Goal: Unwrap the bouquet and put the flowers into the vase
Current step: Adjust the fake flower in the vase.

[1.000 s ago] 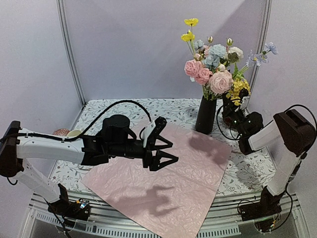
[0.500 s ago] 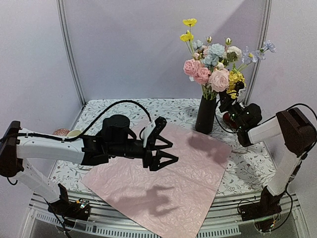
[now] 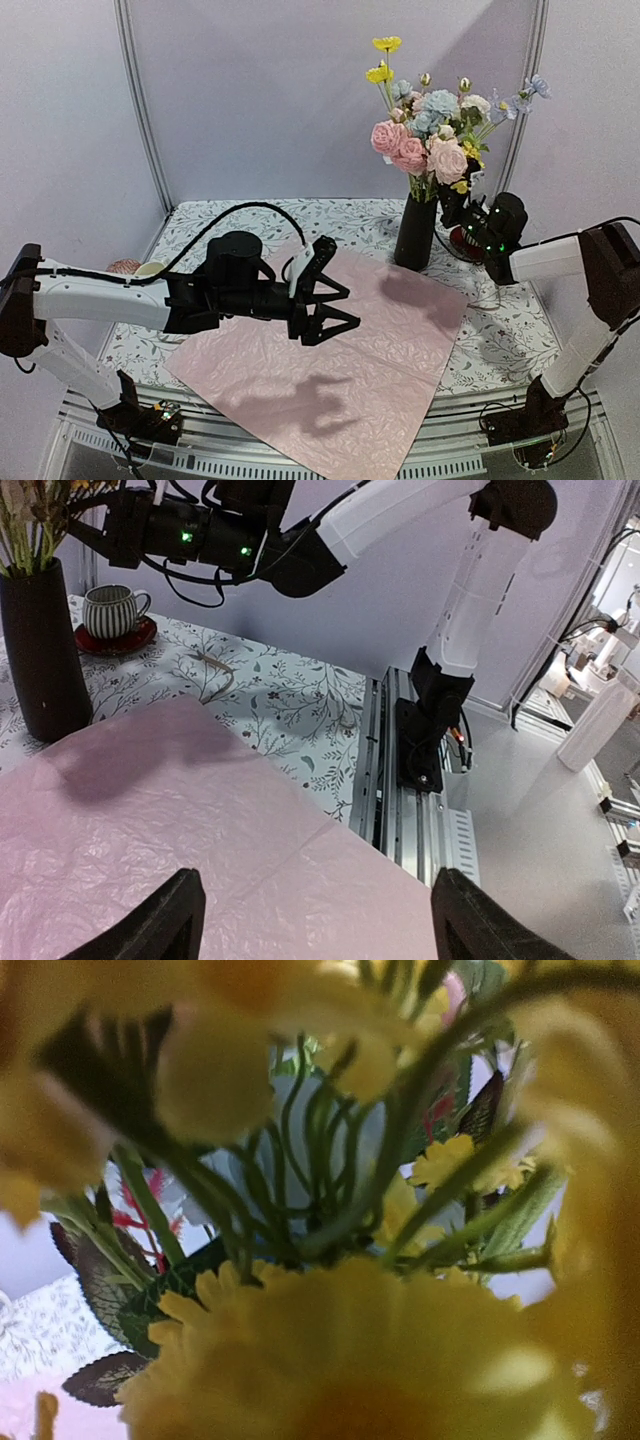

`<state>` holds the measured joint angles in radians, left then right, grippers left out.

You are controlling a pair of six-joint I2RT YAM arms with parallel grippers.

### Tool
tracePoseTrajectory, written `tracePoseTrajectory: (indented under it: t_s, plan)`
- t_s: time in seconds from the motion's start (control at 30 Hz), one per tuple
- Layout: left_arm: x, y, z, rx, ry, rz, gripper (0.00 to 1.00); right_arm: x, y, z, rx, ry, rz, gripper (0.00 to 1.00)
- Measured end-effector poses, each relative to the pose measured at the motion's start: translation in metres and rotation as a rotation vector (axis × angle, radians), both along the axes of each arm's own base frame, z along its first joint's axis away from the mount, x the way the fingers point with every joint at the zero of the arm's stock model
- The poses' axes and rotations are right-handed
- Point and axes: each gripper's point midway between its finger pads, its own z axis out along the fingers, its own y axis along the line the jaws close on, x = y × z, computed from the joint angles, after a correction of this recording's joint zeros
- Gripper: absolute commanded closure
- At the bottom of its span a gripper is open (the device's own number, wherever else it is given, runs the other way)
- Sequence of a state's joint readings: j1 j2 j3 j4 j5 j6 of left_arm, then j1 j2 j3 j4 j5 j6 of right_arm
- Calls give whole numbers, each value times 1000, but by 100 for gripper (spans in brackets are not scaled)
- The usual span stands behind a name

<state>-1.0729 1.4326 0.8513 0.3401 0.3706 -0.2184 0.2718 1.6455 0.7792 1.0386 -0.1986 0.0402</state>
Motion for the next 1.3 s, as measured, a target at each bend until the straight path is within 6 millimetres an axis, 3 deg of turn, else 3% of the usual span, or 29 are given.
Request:
tracePoseTrajectory:
  t_s: [0.3,0.4,0.7,0.87,1.07,1.3]
  plan:
    - [-2,-1,2,-7,-1,-11,21,10,7,-18,-67,84,17,98]
    - [-2,-1,2,-8,0,-12,21,15,8,-32,-77,121,20,97]
    - [-2,-1,2,-8,3,-13,21,20,7,-37,-82,140,16,58]
    - [-2,-1,2,-9,2,-12,21,19,6,-37,-86,152,10,47]
    - [-2,-1,3,-15,-1,-13,21,17,4,-37,-87,176,7,40]
    - [-2,-1,3,-15,0,-12,21,4,-2,-39,-67,201,-5,17]
